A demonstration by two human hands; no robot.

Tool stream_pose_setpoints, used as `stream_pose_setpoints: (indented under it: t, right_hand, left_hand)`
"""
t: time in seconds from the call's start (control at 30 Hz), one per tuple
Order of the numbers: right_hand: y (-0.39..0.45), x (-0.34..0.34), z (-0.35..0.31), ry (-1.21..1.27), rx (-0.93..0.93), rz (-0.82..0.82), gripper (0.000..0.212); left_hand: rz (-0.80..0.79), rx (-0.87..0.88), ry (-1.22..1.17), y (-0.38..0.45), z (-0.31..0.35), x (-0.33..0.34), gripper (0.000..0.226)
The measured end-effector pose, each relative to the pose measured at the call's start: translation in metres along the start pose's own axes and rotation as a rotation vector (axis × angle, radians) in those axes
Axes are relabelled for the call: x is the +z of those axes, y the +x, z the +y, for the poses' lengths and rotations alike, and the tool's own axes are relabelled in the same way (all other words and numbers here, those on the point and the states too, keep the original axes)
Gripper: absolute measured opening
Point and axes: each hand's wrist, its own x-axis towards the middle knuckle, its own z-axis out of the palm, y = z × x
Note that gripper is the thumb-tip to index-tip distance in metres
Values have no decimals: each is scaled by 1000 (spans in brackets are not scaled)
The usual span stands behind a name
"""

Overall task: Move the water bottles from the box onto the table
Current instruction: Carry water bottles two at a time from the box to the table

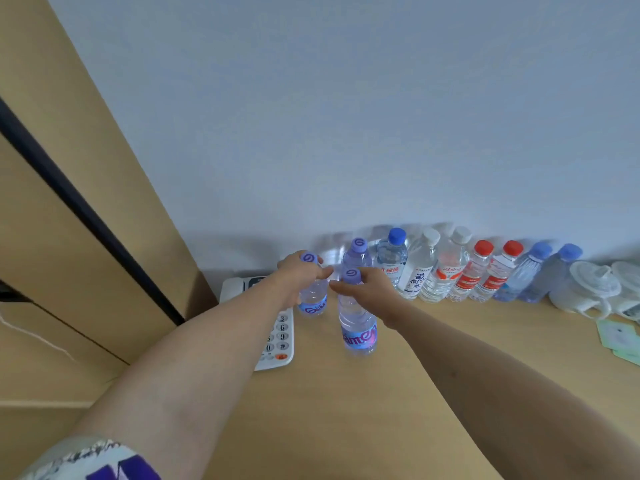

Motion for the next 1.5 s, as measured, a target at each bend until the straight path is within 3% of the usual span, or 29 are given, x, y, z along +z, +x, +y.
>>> stream_pose_setpoints:
  t: [0.17, 0.3, 0.43, 0.5, 0.7, 0.9, 1.03, 1.1, 1.17, 1.27, 1.3, 1.5]
  right_hand:
    - [10, -10, -2, -43, -42, -93, 25]
    - [11, -13, -3, -75, -95, -116, 18]
    - [21, -4, -11, -622, -150, -98, 33]
    - [23, 1, -16, -729, -144, -69, 33]
    - [23, -4, -17, -691, -115, 7, 39]
    - [22, -15, -18, -757, -79, 48, 49]
    - [19, -11, -19, -658, -101, 53, 55]
    - [18, -6, -18, -559, -117, 71, 57]
    - [19, 2, -16, -463, -112, 93, 53]
    - [19, 15, -20, -430, -155, 55, 11]
    - [20, 19, -22, -423, -168, 37, 9]
    - [19, 34, -30, -356, -161, 41, 31]
  left_hand:
    - [25, -13, 42, 18, 5, 8, 49]
    - [120, 99, 97, 30, 3, 10, 30]
    - [157, 83, -28, 33, 1, 12, 44]
    - [168, 103, -64, 36, -1, 16, 41]
    - [171, 91, -155, 42, -1, 22, 38]
    - [149, 49, -33, 43, 10, 16, 40]
    - [154, 80, -66, 41, 7, 15, 35]
    - [160, 84, -82, 38, 5, 13, 44]
    - [170, 63, -113, 36, 3, 11, 57]
    - [117, 23, -155, 35, 3, 4, 62]
    - [88, 11, -167, 34, 4, 1, 62]
    - [64, 7, -158, 30, -2, -18, 55]
